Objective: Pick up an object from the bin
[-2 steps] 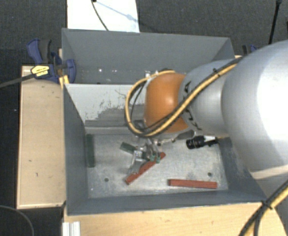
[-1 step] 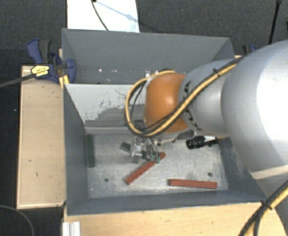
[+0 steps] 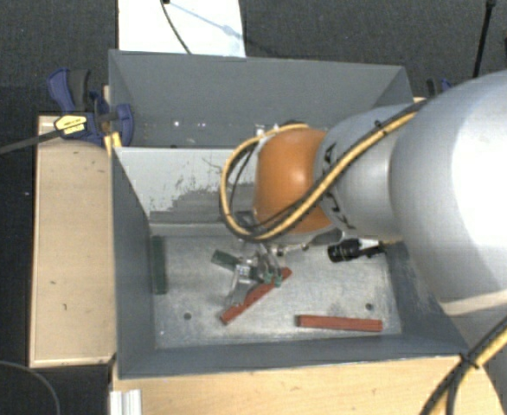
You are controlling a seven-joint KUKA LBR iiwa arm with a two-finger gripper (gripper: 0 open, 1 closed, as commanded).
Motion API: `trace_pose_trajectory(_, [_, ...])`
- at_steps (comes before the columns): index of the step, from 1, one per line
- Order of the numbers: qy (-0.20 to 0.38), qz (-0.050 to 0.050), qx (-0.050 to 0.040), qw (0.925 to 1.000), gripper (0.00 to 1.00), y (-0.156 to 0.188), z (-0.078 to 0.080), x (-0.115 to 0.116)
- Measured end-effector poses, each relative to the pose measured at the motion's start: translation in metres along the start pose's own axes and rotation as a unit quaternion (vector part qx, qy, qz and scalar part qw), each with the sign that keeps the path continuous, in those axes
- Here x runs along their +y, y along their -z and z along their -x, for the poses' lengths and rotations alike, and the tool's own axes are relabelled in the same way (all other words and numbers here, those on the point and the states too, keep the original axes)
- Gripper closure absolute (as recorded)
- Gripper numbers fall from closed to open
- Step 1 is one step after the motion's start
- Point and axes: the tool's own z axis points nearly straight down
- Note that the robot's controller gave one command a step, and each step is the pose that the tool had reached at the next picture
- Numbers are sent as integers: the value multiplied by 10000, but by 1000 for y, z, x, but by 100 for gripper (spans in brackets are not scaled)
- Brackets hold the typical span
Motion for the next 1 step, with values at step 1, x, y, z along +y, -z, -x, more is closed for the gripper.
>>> trace_pose_trajectory(1, [-7, 0, 0, 10000, 100, 0, 0, 0])
